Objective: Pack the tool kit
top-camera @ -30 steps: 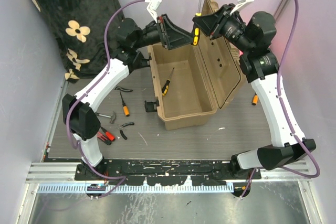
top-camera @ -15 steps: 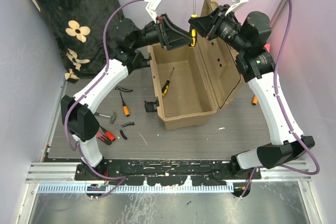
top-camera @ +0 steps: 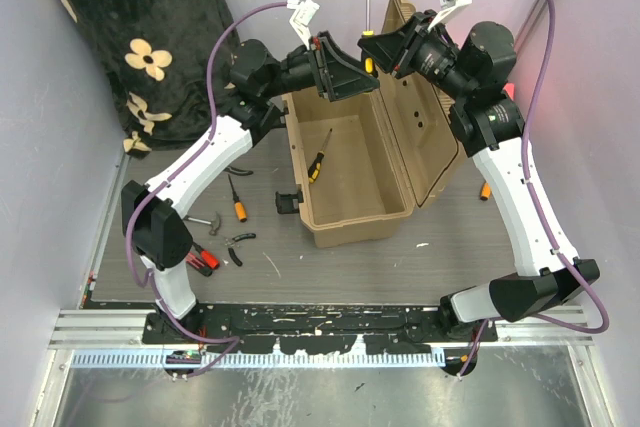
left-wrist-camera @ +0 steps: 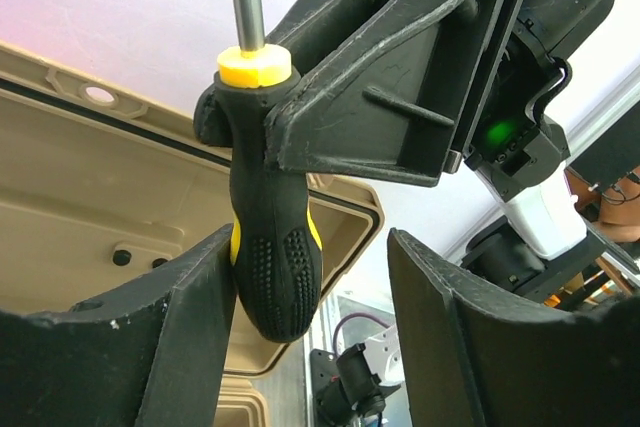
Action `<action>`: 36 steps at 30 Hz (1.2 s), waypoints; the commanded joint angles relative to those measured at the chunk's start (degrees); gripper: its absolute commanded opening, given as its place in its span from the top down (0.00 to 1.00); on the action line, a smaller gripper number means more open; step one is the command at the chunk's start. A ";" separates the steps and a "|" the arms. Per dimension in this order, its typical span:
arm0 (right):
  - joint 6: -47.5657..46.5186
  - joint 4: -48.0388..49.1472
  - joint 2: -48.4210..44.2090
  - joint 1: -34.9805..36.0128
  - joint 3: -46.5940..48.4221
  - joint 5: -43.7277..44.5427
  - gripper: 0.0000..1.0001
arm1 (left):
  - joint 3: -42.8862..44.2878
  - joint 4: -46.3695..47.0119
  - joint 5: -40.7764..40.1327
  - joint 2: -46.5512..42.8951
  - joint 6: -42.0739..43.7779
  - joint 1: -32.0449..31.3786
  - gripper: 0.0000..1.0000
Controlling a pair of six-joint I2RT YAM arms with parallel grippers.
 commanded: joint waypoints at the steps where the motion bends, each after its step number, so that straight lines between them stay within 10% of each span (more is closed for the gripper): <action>1: -1.03 1.38 -1.85 0.59 0.13 -0.17 0.99 | 0.94 3.66 0.67 -0.13 1.23 -2.11 0.42; 6: -1.34 0.97 -2.87 0.59 -0.90 -0.38 0.99 | 0.43 2.43 -1.48 -0.11 2.11 -2.20 0.99; 10: -2.94 0.51 -3.67 0.63 -1.02 0.52 0.94 | -0.81 0.98 -4.22 -0.94 3.78 -2.11 1.00; 18: -11.01 10.46 -13.61 0.60 -8.37 13.18 0.12 | -3.80 -6.26 -9.06 -2.89 5.18 1.57 1.00; 36: -32.93 0.94 -16.29 0.59 -0.33 52.85 0.07 | -8.39 -48.38 -10.71 3.51 11.60 2.47 1.00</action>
